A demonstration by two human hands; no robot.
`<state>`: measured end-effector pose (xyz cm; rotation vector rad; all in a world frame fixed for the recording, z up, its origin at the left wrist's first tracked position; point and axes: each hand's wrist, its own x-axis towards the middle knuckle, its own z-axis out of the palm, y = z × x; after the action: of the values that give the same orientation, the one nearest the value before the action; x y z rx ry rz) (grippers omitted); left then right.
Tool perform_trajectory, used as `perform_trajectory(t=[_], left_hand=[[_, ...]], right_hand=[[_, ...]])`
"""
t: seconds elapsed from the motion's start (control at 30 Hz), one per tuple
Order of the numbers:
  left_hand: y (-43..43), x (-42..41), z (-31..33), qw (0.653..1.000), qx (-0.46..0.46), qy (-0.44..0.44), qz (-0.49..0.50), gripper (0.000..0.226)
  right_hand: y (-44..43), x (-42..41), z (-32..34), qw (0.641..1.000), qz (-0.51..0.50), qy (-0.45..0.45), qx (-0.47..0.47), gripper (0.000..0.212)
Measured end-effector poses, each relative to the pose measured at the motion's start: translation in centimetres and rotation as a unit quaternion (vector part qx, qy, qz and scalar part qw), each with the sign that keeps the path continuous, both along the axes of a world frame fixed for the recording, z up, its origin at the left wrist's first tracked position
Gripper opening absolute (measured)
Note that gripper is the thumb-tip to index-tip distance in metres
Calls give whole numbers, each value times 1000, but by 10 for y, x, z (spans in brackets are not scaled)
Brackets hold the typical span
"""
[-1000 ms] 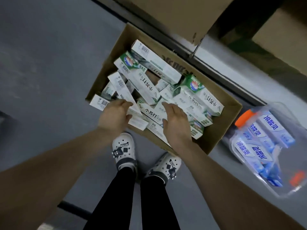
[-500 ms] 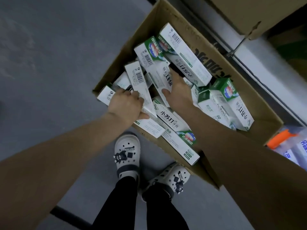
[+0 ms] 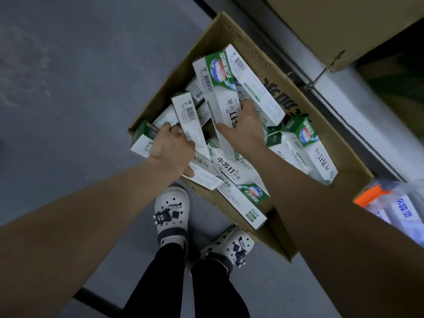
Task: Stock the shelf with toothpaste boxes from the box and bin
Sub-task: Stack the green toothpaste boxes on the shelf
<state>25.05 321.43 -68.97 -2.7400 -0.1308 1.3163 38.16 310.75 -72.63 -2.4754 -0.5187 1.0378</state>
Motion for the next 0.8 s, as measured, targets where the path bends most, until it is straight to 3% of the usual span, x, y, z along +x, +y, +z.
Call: perform_trajectory(t=[0.17, 0.37, 0.53, 0.63, 0.8], left_hand=[[1, -2, 25, 991, -10, 17, 129, 83], [-3, 0, 82, 930, -98, -32, 354, 76], [-16, 18, 132, 884, -154, -75, 436, 85], [-30, 33, 176, 855, -192, -110, 469, 86], [-57, 50, 261, 805, -279, -140, 505, 85]], right_hand=[[-32, 4, 52, 992, -104, 65, 9, 61], [-83, 5, 117, 980, -170, 97, 19, 62], [-108, 6, 179, 973, -212, 85, 34, 74], [-119, 6, 219, 970, -226, 77, 44, 59], [-134, 8, 294, 962, -259, 57, 70, 54]])
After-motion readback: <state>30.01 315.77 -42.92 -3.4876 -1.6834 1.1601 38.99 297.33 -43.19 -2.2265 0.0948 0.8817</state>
